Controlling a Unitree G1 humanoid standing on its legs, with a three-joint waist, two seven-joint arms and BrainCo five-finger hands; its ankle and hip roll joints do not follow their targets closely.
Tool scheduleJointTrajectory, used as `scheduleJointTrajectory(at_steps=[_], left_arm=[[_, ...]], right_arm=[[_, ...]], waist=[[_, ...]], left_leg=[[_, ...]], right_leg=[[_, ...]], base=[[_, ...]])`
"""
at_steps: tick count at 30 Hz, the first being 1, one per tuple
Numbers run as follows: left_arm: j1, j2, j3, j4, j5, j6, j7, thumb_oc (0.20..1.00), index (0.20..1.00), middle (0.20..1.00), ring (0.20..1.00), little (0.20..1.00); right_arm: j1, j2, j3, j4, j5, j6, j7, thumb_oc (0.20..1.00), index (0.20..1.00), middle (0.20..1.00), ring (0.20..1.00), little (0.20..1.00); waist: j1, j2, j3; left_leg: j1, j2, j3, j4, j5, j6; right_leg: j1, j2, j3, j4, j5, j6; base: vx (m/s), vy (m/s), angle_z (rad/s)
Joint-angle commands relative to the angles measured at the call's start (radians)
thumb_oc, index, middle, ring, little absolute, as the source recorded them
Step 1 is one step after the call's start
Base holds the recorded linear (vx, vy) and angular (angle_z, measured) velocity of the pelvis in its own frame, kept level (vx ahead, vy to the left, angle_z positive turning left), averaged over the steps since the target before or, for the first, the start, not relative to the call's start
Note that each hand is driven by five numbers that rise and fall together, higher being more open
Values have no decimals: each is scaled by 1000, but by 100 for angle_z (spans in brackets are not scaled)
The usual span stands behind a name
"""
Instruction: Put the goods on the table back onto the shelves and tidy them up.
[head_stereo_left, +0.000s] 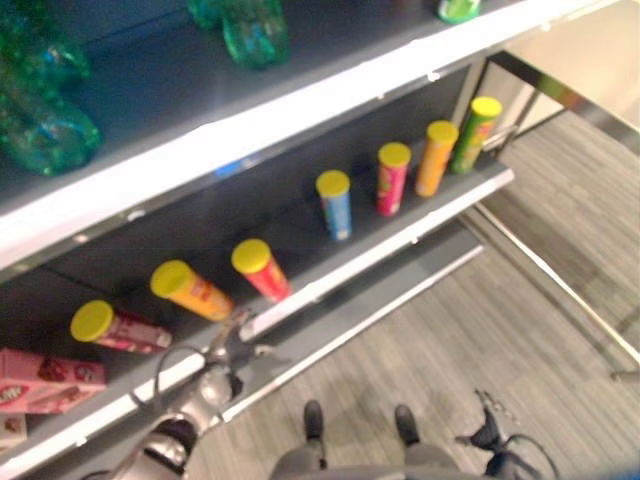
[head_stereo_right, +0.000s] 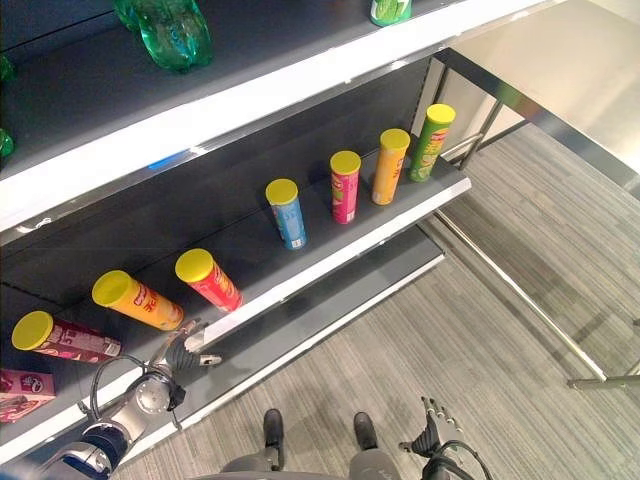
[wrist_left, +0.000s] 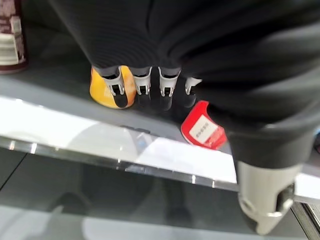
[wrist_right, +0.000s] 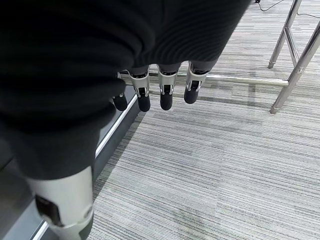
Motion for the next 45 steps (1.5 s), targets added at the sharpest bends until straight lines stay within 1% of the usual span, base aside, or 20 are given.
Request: scheduleJointTrajectory(at_steps=[1,6,10,16,26,27,36,45], left_arm=[[-41,-13,5,36,-48,-9,9,1000,1000,1000,1000,1000],[-69,-23,-18,45,-50,-7,14,1000,1000,1000,1000,1000],[-122,-11,-27,71,-54,1,32,1000,1000,1000,1000,1000],[-155,6,-25,93,-63,5,46,1000,1000,1000,1000,1000],[-164,11,-22,115,-76,5,46,1000,1000,1000,1000,1000],[-172,9,-26,120,-81,6,44,1000,1000,1000,1000,1000],[-212,11,-44,120,-89,8,51,1000,1000,1000,1000,1000],[-238,10,-59,113,-91,7,50,1000,1000,1000,1000,1000]], right_arm=[[-10,-31,38,-32,-1,-19,-17,1000,1000,1000,1000,1000],[-29,-31,41,-33,10,-20,-19,1000,1000,1000,1000,1000],[-44,-32,45,-34,27,-21,-26,1000,1000,1000,1000,1000],[-51,-35,46,-38,38,-23,-35,1000,1000,1000,1000,1000],[-54,-32,54,-42,44,-26,-40,1000,1000,1000,1000,1000],[-59,-33,64,-50,42,-28,-38,1000,1000,1000,1000,1000],[-74,-38,69,-54,50,-28,-41,1000,1000,1000,1000,1000],[-74,-36,71,-55,55,-28,-43,1000,1000,1000,1000,1000]], waist=[[-9,25,-13],[-14,27,-2],[-20,25,16],[-22,24,31],[-22,22,41],[-23,20,51],[-29,20,74],[-33,23,77]], left_leg=[[-34,57,-18,1,-42,-51],[-44,60,-13,1,-38,-52],[-56,59,-7,1,-36,-51],[-64,59,-2,1,-32,-49],[-66,62,2,1,-28,-50],[-71,64,1,1,-25,-51],[-83,65,9,1,-22,-51],[-82,65,16,1,-23,-51]], right_leg=[[-57,-41,-32,43,-28,43],[-75,-38,-27,47,-23,43],[-98,-37,-16,50,-17,46],[-114,-35,-7,54,-11,48],[-120,-31,-6,59,-12,46],[-128,-28,-3,62,-10,46],[-150,-25,7,69,-4,47],[-155,-23,14,72,-3,46]], base=[[0,0,0],[-24,-7,-9],[-26,-2,-4],[-14,1,-4],[-3,-3,-2],[0,0,0],[-8,-5,-3],[0,0,0]])
